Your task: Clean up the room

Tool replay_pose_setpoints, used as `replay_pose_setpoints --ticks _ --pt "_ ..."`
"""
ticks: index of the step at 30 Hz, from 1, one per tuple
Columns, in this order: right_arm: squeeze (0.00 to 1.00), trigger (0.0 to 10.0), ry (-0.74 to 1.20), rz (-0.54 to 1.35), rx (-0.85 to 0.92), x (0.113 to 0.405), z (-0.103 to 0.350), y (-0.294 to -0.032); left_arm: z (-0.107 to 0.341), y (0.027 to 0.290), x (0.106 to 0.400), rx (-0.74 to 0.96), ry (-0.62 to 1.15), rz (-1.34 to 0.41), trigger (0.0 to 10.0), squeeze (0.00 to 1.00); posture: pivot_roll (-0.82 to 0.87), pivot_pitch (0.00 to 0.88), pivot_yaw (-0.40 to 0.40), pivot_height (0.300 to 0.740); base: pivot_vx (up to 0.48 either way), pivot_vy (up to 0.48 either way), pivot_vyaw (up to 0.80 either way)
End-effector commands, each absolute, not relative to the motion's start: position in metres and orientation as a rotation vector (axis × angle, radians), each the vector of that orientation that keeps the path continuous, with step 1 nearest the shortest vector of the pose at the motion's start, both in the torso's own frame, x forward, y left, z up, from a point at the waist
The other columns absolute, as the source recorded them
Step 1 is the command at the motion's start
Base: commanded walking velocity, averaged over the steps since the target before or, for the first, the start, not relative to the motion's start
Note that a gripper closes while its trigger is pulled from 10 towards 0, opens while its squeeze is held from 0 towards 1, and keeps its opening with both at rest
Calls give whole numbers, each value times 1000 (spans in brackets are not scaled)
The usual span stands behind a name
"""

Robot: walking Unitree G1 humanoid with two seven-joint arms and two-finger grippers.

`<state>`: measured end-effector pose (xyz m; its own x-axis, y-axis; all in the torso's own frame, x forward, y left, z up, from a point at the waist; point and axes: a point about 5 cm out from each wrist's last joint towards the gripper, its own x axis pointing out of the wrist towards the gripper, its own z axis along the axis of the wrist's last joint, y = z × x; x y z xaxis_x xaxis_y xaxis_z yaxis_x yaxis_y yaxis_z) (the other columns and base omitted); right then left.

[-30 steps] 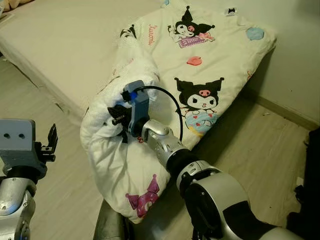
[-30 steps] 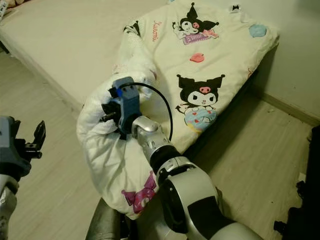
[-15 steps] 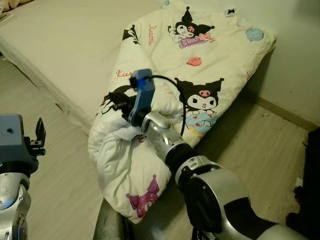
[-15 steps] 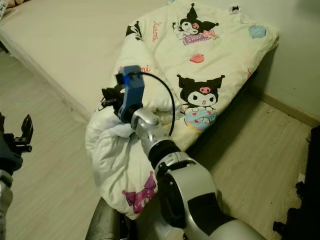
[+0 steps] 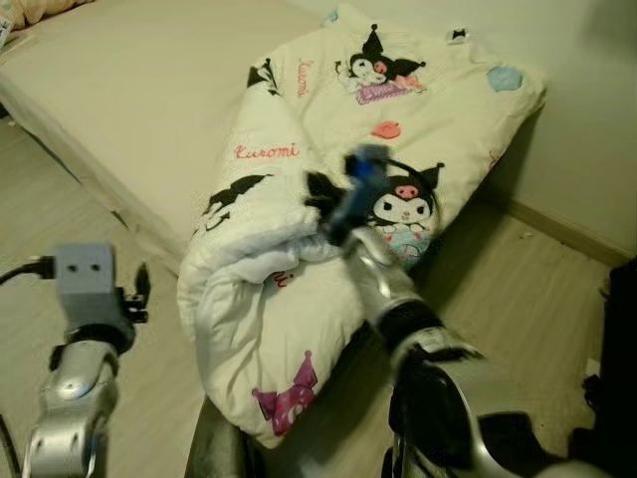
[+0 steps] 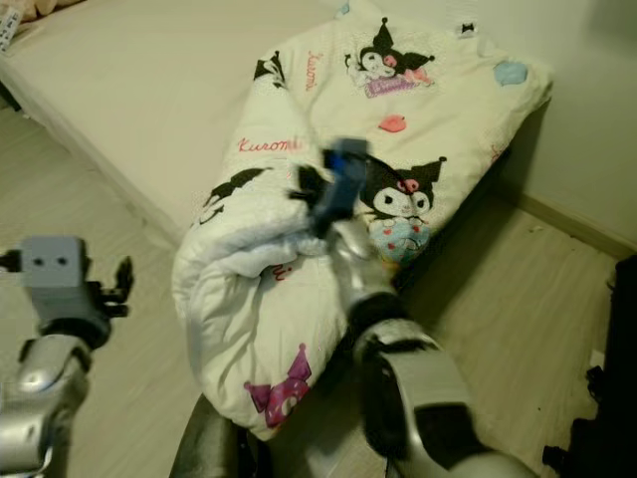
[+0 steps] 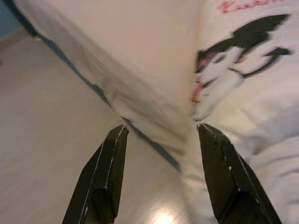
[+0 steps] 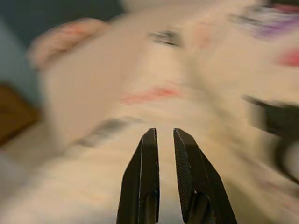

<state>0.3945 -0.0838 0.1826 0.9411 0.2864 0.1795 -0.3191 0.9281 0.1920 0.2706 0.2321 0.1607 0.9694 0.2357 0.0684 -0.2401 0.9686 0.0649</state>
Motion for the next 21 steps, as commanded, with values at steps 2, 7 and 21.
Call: replay_pose_setpoints --ticks 2,7,21 --pt "0 10000 -166 288 172 389 176 -91 152 229 272 77 -30 242 10000 0 19 222 70 582 0 0 0" --pt "0 10000 -136 225 156 382 157 -116 150 224 276 77 -29 229 10000 0 -2 225 81 582 0 0 0" --pt "1000 10000 64 221 514 390 137 -118 163 234 269 111 -91 200 10000 0 86 281 74 582 0 0 0"
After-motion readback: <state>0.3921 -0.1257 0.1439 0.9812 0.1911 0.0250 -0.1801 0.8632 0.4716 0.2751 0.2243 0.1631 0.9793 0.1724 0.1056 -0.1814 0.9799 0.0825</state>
